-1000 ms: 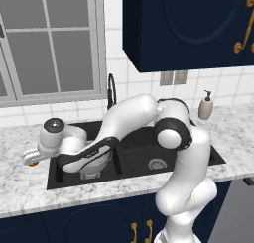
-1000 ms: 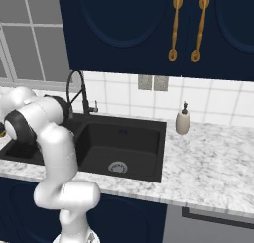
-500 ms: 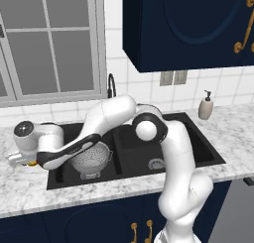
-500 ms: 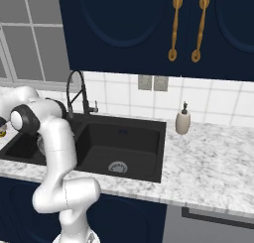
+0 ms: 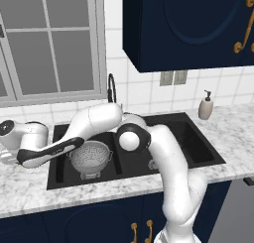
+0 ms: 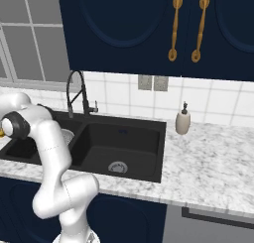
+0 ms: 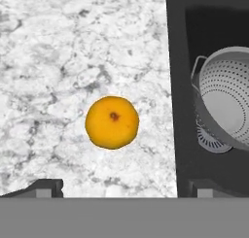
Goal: Put the colander in the sink, put the tangerine in the colander, and turn on the sink faucet and pour water over the colander.
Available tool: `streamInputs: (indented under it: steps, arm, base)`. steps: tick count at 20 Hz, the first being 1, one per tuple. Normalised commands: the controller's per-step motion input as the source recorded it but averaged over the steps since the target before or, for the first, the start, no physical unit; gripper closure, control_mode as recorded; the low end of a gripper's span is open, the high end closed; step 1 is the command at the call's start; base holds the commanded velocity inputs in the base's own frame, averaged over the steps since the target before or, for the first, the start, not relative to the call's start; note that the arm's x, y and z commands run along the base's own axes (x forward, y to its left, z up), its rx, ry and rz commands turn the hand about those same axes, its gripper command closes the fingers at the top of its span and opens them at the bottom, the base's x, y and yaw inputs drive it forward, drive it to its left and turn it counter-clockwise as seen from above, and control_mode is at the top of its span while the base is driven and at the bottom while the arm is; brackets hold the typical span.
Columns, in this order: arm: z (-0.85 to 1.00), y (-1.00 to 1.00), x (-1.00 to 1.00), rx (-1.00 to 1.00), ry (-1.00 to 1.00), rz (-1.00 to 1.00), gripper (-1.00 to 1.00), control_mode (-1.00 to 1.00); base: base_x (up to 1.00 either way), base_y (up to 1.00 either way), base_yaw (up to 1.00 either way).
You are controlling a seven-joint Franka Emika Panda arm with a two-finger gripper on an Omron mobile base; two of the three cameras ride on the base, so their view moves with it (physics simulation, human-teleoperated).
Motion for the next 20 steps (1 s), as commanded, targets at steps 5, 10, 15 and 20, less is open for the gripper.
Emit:
streamInputs:
  steps: [5,10,15,20]
  arm:
    - [-0.4,-0.02,0.1,0.0,0.0,-0.05,-1.0,-1.0]
    - [-0.29,-0.15,0.2,0.0,0.0,-0.04,-1.0,-1.0]
    - [-0.18,-0.07,0.33,0.0,0.0,-0.04,-1.0,-1.0]
    - [-0.16,0.02,0.47,0.0,0.0,-0.01,-1.0,-1.0]
  base:
    - [0.0,0.0,0.0]
    - [0.0,0.0,0.0]
    - [0.0,0.0,0.0]
    - [0.0,0.0,0.0]
